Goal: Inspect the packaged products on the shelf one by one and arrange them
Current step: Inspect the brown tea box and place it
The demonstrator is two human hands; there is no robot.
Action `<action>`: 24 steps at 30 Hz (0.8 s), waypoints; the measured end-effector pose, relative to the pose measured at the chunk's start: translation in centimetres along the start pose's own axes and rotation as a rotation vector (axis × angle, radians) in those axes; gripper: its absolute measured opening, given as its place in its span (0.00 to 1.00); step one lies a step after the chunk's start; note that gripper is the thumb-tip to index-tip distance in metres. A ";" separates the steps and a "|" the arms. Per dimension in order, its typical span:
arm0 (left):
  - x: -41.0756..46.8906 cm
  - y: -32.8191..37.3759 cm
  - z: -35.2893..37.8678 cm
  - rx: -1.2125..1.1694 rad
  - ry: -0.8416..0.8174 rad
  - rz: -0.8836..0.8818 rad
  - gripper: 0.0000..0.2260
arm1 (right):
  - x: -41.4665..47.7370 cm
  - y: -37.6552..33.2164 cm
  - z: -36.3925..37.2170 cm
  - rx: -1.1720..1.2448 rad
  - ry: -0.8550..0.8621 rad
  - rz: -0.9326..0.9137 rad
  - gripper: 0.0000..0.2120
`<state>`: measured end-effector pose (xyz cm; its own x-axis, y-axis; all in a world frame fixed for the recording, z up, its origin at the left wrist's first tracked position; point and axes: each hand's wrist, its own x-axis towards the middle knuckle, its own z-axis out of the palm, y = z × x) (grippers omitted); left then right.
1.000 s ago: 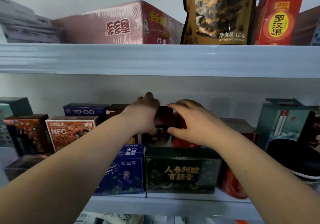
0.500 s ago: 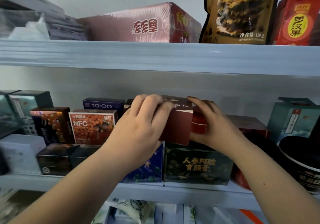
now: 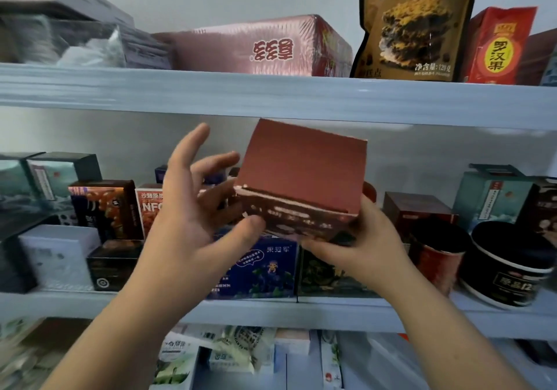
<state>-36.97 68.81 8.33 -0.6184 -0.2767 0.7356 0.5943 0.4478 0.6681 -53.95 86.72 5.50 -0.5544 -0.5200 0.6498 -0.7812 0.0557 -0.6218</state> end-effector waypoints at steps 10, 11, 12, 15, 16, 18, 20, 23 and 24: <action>-6.0 -3.2 -0.8 -0.177 -0.182 -0.307 0.29 | -6.8 -2.9 4.1 0.452 0.044 0.267 0.30; -6.6 -3.5 -0.7 -0.182 -0.187 -0.311 0.30 | -7.4 -2.9 4.6 0.481 0.059 0.303 0.31; -7.2 -3.8 -0.6 -0.180 -0.185 -0.314 0.31 | -7.9 -2.8 5.1 0.512 0.066 0.333 0.32; -8.8 -4.4 -0.8 -0.178 -0.141 -0.339 0.32 | -9.4 -2.8 6.4 0.620 0.067 0.391 0.35; -9.2 -4.5 -0.9 -0.173 -0.123 -0.347 0.30 | -9.8 -2.9 6.8 0.630 0.077 0.393 0.33; -10.2 -4.6 -1.2 -0.175 -0.087 -0.358 0.27 | -10.8 -3.1 7.5 0.643 0.081 0.391 0.32; -11.0 -5.0 -1.5 -0.202 -0.039 -0.393 0.24 | -11.6 -3.3 8.2 0.660 0.085 0.408 0.33; -12.0 -5.5 -2.2 -0.265 0.048 -0.467 0.23 | -12.7 -3.5 9.4 0.625 0.083 0.408 0.31; -12.2 -5.5 -2.6 -0.257 0.055 -0.474 0.25 | -13.0 -3.6 9.8 0.626 0.082 0.412 0.31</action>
<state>-31.37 67.53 -4.06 -0.8257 -0.4448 0.3471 0.3674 0.0430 0.9291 -41.14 84.90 -5.00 -0.8055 -0.4950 0.3259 -0.2101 -0.2757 -0.9380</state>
